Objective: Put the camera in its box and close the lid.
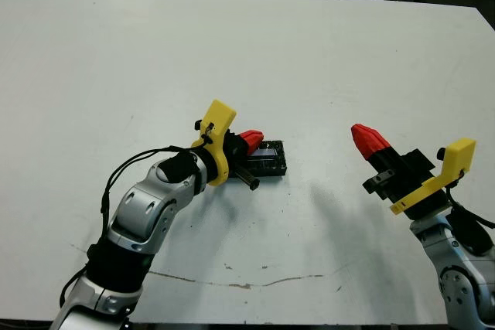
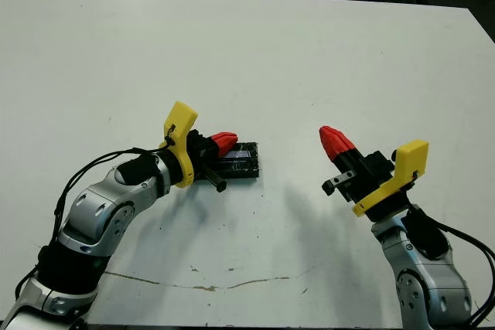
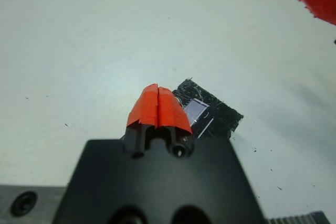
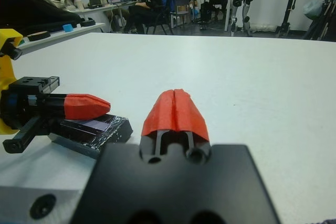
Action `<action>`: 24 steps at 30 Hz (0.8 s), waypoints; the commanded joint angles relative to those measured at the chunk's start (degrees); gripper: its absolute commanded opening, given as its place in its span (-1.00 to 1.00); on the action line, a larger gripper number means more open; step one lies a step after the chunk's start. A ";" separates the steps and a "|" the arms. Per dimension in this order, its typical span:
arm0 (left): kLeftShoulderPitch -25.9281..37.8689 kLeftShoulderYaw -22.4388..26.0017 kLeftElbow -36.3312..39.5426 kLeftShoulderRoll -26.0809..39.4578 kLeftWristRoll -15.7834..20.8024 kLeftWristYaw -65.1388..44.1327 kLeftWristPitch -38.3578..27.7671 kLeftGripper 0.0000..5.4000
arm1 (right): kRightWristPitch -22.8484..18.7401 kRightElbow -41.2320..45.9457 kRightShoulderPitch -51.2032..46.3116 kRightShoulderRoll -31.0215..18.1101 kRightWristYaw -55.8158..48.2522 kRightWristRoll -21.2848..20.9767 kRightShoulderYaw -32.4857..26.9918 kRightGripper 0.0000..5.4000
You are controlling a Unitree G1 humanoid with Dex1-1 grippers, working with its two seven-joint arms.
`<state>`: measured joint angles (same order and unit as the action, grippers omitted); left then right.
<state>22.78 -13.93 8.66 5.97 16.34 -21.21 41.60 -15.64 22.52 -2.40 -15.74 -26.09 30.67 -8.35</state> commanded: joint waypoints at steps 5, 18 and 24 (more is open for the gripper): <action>-2.44 -1.48 -4.03 -0.36 -0.38 -0.59 1.96 -1.00 | -0.53 0.23 -0.41 -0.86 0.26 -0.10 -0.74 -1.00; -4.91 1.28 -1.93 0.00 -0.20 -1.41 -3.25 -1.00 | -0.32 0.54 -0.73 -0.58 0.48 -0.11 -0.64 -1.00; -9.10 7.84 5.09 1.45 -2.83 0.18 -22.60 -1.00 | -0.31 1.16 -1.03 0.35 1.97 0.05 -0.76 -1.00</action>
<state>14.92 -8.36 12.11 6.70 14.48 -21.98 23.18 -15.65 23.23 -2.79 -15.52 -24.89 30.68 -8.69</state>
